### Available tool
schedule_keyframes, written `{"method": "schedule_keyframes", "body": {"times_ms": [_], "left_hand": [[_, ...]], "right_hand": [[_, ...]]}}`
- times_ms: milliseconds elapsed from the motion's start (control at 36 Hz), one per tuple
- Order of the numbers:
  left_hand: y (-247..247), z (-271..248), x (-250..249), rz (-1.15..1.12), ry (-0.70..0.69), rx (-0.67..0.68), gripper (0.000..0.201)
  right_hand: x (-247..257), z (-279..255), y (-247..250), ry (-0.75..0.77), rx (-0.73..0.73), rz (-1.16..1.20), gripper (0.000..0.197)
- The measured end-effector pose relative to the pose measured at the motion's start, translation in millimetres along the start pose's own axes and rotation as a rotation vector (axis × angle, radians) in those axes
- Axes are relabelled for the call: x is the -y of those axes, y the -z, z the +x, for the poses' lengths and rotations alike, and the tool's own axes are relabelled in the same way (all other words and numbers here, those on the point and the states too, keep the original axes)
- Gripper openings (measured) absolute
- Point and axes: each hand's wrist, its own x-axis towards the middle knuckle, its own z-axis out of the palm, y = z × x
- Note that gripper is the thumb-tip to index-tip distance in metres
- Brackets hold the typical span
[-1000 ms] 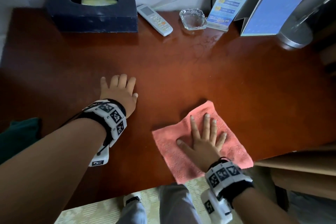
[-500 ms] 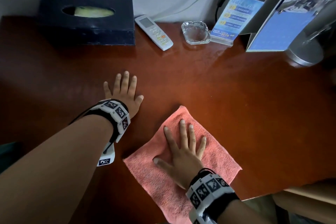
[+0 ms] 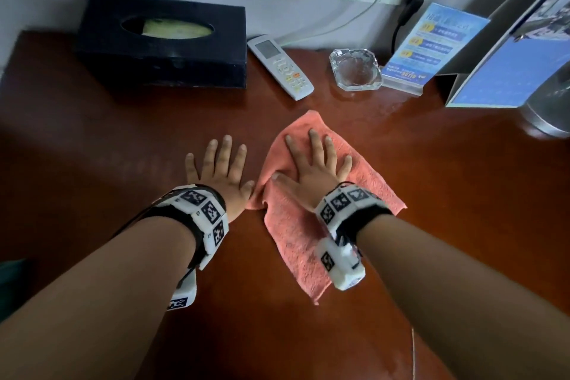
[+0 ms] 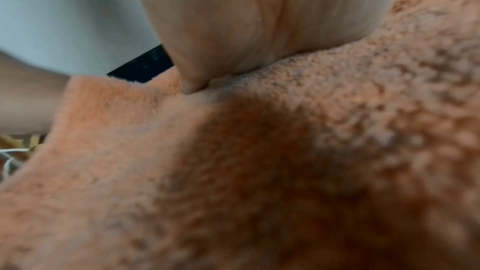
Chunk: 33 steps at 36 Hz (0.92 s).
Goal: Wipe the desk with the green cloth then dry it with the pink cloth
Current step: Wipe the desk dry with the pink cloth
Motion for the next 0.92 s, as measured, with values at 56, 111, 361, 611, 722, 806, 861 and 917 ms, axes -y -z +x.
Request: {"method": "schedule_keyframes", "body": {"times_ms": [56,111,361,611,722,806,861,917], "left_hand": [[1,0,1,0.01,0.0,0.018,0.063],[1,0,1,0.019,0.0,0.023,0.063],[4,-3,0,0.004,-0.006,0.024,0.062],[6,-4,-1,-0.017,-0.007,0.047,0.063],[6,-3,-1,-0.003,0.003,0.054,0.062],[3,-2,0,0.004,0.007,0.044,0.061],[3,-1,0,0.015,0.011,0.043,0.062],[4,-1,0,0.014,0.012,0.047,0.063]], "right_hand": [[-5,21,15,-0.016,-0.013,0.016,0.075],[-10,38,28,-0.037,-0.024,0.03,0.078],[-6,-13,-14,0.12,0.011,-0.131,0.074],[-8,-44,-28,0.284,0.116,-0.184,0.072],[2,10,-1,0.182,0.083,-0.13,0.064],[9,45,20,0.149,0.071,-0.096,0.063],[11,56,26,0.143,0.054,-0.08,0.064],[11,56,23,0.155,0.038,-0.113,0.066]]}}
